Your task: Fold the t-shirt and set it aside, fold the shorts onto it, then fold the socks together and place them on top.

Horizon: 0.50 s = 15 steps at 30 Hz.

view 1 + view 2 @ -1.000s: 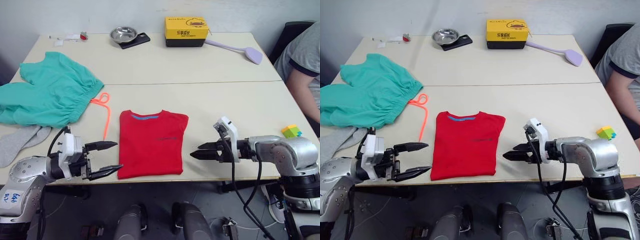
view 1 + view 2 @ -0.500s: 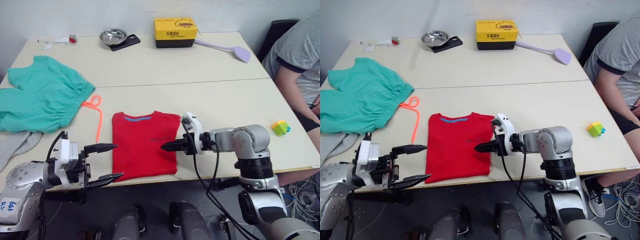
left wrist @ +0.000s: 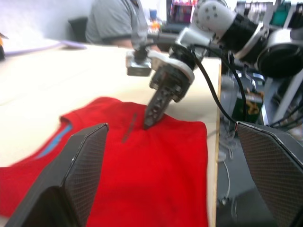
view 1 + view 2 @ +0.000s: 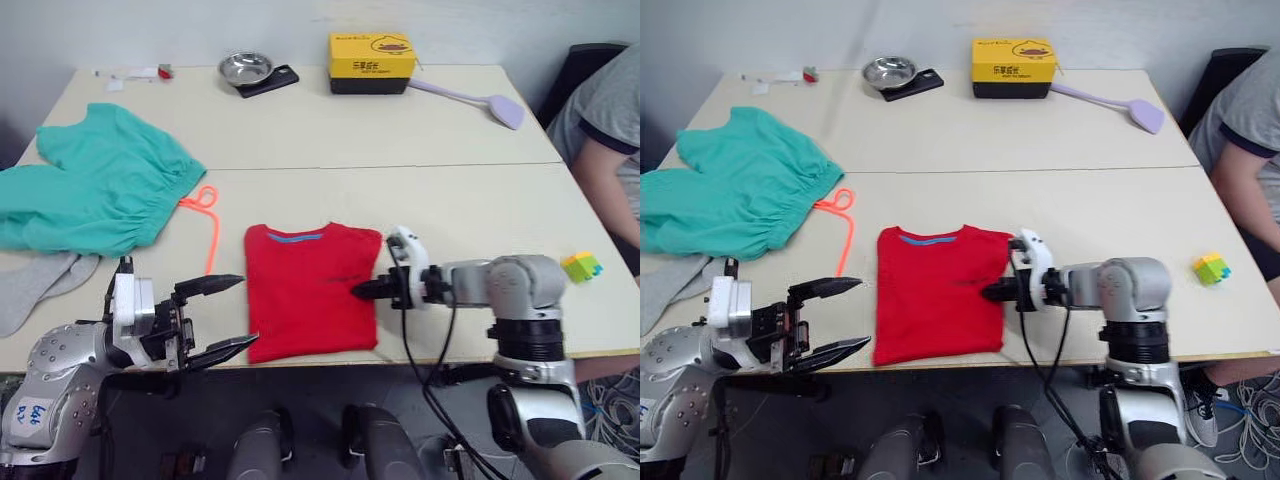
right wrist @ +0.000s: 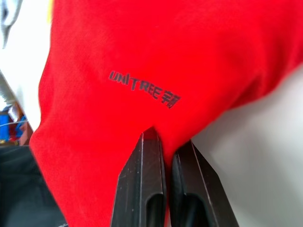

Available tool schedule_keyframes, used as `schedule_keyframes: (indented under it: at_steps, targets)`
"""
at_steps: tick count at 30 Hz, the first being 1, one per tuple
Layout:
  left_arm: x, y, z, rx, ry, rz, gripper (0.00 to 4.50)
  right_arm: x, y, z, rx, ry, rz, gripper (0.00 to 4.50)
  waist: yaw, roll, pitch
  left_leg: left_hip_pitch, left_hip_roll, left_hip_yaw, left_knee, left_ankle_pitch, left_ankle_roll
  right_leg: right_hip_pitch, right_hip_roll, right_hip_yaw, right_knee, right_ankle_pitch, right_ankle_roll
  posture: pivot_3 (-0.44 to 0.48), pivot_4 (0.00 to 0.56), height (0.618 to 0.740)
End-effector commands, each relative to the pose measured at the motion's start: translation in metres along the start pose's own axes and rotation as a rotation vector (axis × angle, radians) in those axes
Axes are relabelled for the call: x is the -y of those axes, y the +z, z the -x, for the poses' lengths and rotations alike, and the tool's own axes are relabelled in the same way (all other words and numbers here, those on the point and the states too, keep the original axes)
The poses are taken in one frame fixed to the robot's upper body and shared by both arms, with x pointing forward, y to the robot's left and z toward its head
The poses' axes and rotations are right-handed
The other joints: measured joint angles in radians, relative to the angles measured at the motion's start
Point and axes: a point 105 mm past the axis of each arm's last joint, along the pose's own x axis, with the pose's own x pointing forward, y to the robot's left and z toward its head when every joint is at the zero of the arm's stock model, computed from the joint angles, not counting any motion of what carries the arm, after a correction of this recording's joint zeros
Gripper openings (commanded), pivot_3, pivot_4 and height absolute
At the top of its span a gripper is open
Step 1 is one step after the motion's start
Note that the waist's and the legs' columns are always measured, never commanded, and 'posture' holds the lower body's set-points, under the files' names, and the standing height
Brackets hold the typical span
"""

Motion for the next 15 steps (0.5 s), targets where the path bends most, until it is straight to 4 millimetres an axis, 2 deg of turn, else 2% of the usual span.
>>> schedule_keyframes:
  at_steps: [1,4,9,15]
  targets:
    - [-0.001,0.005,0.000,0.015,-0.017,-0.030,4.50,0.017,0.008,0.043,0.064,-0.077,0.032,0.05,0.006,0.000,0.000,0.000,0.000,0.000,0.000,-0.001,0.001,0.000,0.000,0.000,-0.002,0.000,0.001,0.000,0.150,0.740]
    - [-0.005,0.004,0.002,0.027,-0.015,-0.039,4.50,0.043,0.005,0.070,0.063,-0.189,0.069,0.05,0.007,0.000,0.000,0.000,0.000,0.001,0.000,-0.002,0.003,0.001,0.000,0.000,-0.006,0.001,0.002,0.000,0.150,0.740]
    - [-0.011,0.001,-0.002,0.027,-0.041,-0.049,4.50,0.100,0.006,0.119,0.105,-0.391,0.053,0.05,0.007,0.001,0.001,0.000,0.000,0.002,0.001,-0.001,0.007,0.003,0.002,-0.001,-0.008,0.002,0.003,0.000,0.150,0.740]
    - [-0.015,-0.001,-0.003,0.021,-0.065,-0.057,4.50,0.143,0.016,0.163,0.125,-0.534,0.115,0.05,0.004,0.002,0.001,0.000,0.000,0.003,0.002,0.000,0.008,0.003,0.003,-0.001,-0.008,0.002,0.004,0.000,0.150,0.740]
